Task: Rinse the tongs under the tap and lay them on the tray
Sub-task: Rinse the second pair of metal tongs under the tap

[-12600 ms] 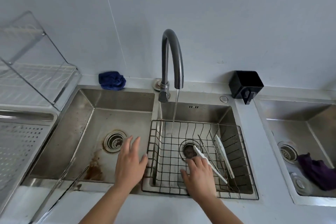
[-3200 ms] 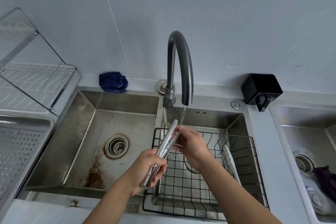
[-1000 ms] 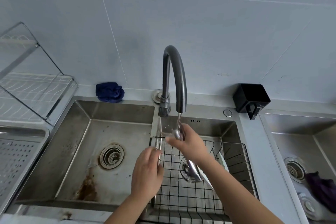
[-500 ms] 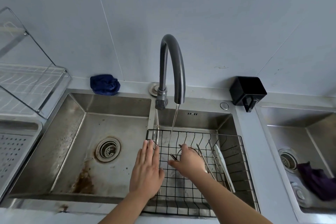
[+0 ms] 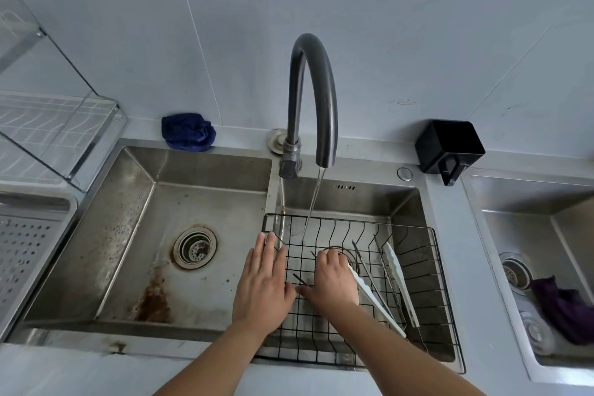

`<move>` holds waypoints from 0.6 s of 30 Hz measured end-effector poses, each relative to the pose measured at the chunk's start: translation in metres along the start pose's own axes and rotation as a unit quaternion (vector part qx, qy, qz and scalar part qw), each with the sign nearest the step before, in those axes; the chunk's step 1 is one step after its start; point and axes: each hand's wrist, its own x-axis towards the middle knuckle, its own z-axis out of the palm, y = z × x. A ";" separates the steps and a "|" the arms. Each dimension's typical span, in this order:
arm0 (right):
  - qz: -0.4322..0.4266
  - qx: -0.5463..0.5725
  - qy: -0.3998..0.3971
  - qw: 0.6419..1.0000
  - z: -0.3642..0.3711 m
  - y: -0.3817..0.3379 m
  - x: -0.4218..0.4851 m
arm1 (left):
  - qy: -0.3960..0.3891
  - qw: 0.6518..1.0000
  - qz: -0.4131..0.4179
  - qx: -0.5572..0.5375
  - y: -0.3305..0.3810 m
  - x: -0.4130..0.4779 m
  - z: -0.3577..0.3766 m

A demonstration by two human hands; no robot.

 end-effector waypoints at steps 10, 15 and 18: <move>-0.029 0.058 0.076 0.995 -0.036 0.008 0.003 | -0.001 1.000 0.002 0.002 0.000 0.000 -0.001; -0.061 0.124 0.204 0.969 -0.095 0.000 0.032 | 0.008 1.000 0.003 0.008 -0.001 0.001 0.003; -0.059 0.193 0.162 0.966 -0.135 -0.019 0.058 | 0.014 1.000 0.004 0.007 -0.002 0.000 0.007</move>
